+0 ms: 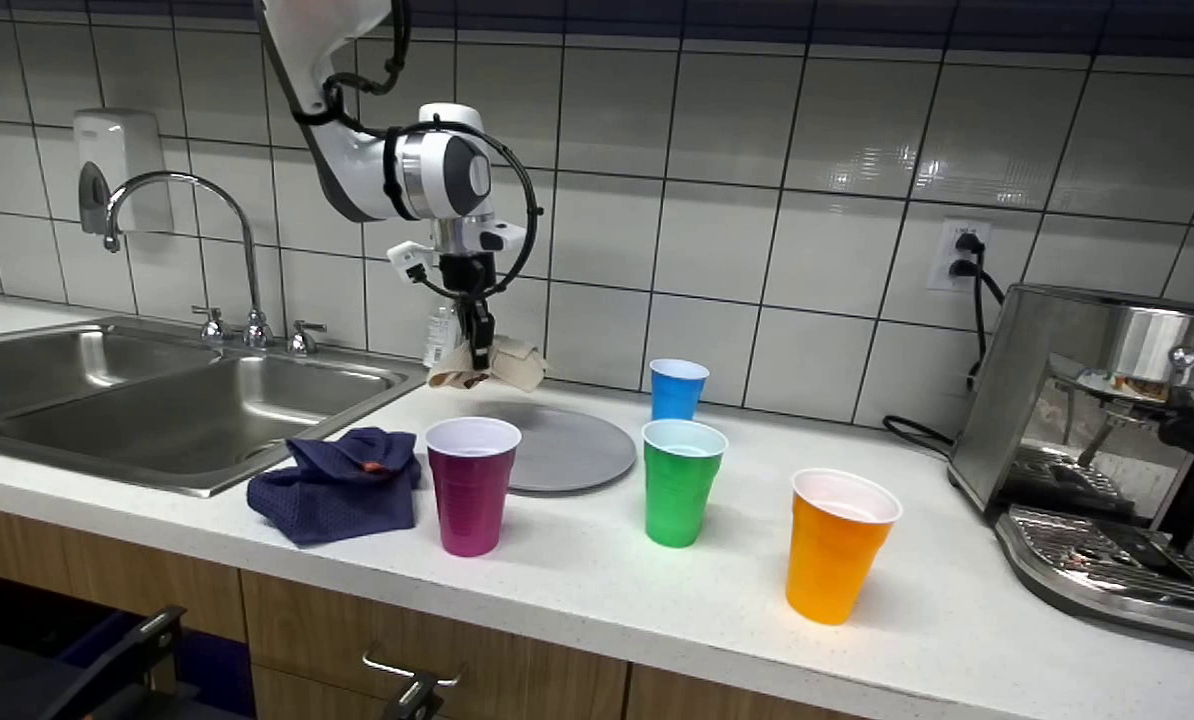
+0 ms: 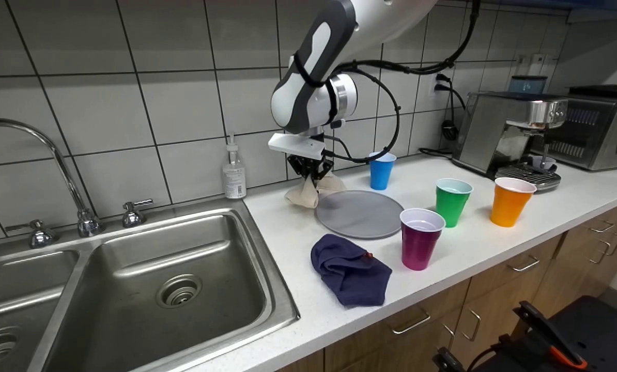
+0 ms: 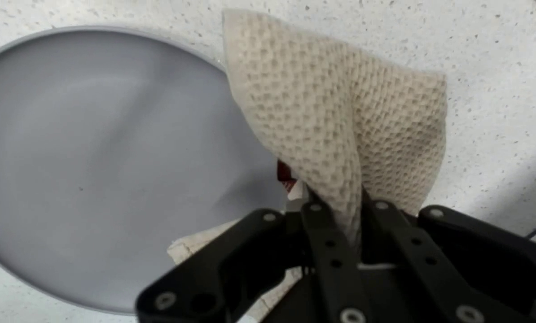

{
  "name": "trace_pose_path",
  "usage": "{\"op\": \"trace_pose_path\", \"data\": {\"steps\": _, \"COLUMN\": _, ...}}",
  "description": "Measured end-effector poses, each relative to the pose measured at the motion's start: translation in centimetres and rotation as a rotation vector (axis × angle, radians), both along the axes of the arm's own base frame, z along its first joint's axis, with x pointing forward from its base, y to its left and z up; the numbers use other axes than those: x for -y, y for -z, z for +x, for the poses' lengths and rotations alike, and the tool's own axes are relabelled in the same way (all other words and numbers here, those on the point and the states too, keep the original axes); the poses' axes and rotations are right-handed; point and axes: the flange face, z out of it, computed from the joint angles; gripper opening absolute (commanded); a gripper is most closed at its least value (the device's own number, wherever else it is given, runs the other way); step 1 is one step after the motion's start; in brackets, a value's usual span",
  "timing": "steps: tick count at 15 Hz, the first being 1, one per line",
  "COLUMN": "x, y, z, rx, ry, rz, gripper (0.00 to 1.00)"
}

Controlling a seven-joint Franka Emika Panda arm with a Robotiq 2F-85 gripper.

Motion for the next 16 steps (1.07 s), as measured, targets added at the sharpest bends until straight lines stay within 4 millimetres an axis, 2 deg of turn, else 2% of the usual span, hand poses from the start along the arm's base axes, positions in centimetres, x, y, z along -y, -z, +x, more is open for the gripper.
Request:
{"op": "trace_pose_path", "data": {"steps": 6, "x": -1.7, "y": 0.4, "z": -0.3, "rx": -0.02, "ry": -0.045, "rz": -0.01, "gripper": 0.04}}
{"op": "trace_pose_path", "data": {"steps": 13, "x": -3.0, "y": 3.7, "z": -0.2, "rx": -0.09, "ry": -0.072, "rz": -0.033, "gripper": 0.04}}
{"op": "trace_pose_path", "data": {"steps": 16, "x": -3.4, "y": 4.6, "z": 0.0, "rx": -0.098, "ry": -0.08, "rz": -0.039, "gripper": 0.04}}
